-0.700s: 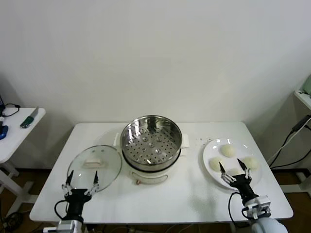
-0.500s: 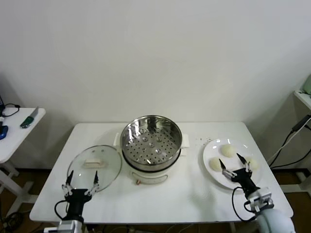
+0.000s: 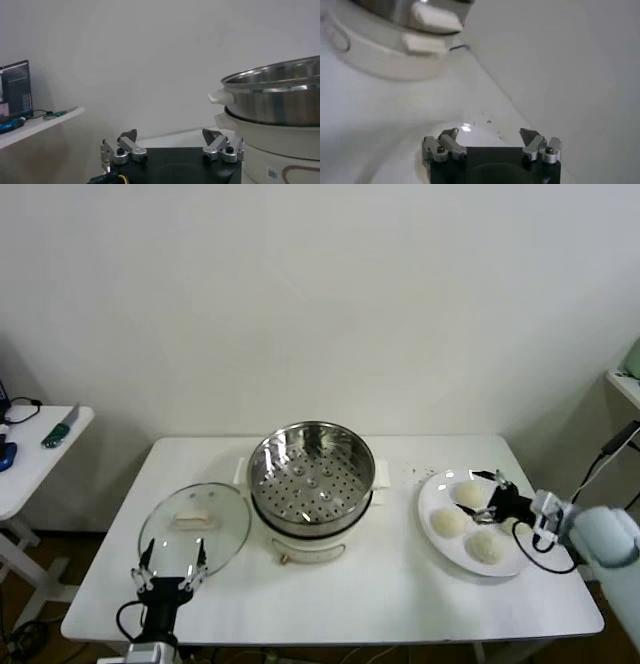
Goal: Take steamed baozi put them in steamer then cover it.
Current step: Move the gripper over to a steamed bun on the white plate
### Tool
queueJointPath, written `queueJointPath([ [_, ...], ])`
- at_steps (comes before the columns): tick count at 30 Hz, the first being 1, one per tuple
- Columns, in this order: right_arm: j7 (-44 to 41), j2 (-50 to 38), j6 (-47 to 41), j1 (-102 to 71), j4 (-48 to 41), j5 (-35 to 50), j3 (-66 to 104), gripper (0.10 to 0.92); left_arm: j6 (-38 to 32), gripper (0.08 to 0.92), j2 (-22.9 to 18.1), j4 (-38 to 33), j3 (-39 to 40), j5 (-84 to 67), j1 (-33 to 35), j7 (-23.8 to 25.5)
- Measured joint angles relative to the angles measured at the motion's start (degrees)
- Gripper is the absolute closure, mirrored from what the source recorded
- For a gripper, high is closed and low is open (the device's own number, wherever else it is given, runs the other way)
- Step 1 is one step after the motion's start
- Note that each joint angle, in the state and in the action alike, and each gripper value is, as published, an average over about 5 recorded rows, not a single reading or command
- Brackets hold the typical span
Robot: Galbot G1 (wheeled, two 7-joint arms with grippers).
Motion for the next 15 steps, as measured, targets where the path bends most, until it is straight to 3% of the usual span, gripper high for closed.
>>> queueJointPath([
  [8, -11.82, -3.78, 2.42, 21.94, -9.93, -7.05, -20.67, 0.203, 0.32, 0.177, 0.45, 0.99, 0.04, -0.11, -0.49, -0.53],
  [15, -17.16, -1.28, 4.69, 37.89, -19.83, -10.87, -38.90, 0.203, 0.96, 0.177, 0.91, 1.39, -0.19, -0.25, -1.28, -0.75],
])
